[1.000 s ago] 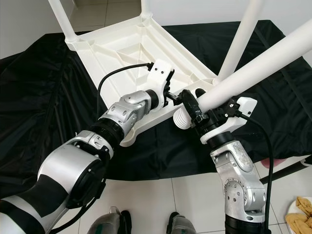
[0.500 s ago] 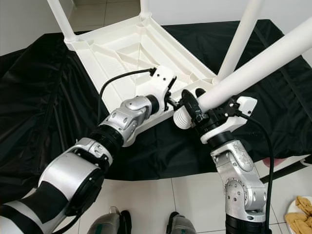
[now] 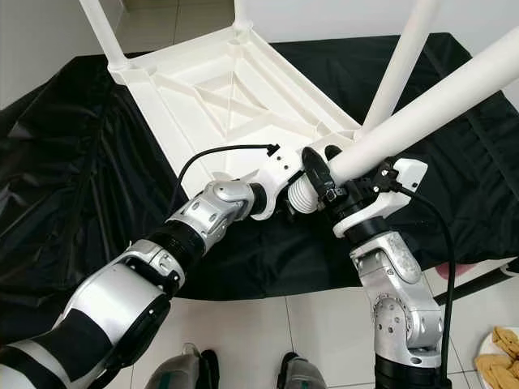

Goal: Building children table

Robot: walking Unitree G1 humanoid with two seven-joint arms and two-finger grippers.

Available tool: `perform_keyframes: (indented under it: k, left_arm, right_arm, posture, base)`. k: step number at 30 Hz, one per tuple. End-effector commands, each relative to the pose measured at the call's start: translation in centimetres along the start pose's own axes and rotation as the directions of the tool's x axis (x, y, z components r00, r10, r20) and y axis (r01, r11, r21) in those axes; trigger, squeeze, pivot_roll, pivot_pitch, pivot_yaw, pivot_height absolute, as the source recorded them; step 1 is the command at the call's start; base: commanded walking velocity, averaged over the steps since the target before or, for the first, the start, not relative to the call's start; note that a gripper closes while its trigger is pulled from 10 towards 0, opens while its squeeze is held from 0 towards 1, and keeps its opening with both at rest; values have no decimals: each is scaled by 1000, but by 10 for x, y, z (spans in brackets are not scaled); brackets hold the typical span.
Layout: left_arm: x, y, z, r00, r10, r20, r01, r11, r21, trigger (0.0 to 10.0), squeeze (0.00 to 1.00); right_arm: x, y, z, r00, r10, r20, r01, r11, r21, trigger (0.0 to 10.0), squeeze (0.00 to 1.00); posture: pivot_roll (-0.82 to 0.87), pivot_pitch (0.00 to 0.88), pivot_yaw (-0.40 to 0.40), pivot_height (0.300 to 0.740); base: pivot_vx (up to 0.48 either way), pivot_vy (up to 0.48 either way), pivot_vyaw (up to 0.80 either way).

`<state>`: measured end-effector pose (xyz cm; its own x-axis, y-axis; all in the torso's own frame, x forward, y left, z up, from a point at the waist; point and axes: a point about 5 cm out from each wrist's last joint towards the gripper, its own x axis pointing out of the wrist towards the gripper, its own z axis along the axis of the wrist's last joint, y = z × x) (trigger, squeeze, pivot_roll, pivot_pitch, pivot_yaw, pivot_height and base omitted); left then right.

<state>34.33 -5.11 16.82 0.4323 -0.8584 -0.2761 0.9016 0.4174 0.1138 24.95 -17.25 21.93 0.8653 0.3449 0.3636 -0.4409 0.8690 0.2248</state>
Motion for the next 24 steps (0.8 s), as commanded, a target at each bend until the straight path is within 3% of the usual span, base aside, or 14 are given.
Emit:
perform_keyframes:
  k: [1,2,4,17,24]
  left_arm:
    - [9,-16,-17,996,-41,-75,37,997,-61,5176,0]
    - [8,-13,-17,996,-9,-86,1,996,-88,0,0]
    - [7,-7,-18,993,54,-104,-67,990,-127,0,0]
    - [5,6,-15,978,172,-122,-195,956,-219,0,0]
    - [6,14,-4,935,337,-115,-355,871,-338,0,0]
  right_arm:
    - [1,2,1,1000,9,8,-9,1000,16,10000,0]
    - [1,2,0,1000,8,8,-9,1000,17,10000,0]
    - [1,2,0,1000,9,6,-9,1000,18,10000,0]
    - [2,3,0,1000,6,4,-7,1000,19,10000,0]
    - [3,4,-1,1000,4,5,-4,1000,20,10000,0]
  posture:
    - [-77,137,88,740]
    - [-76,137,87,740]
    - [-76,138,87,740]
    - [-75,139,87,740]
    - [-79,142,91,740]
  base:
    - [0,0,0]
    - [0,0,0]
    - [0,0,0]
    - [0,0,0]
    - [0,0,0]
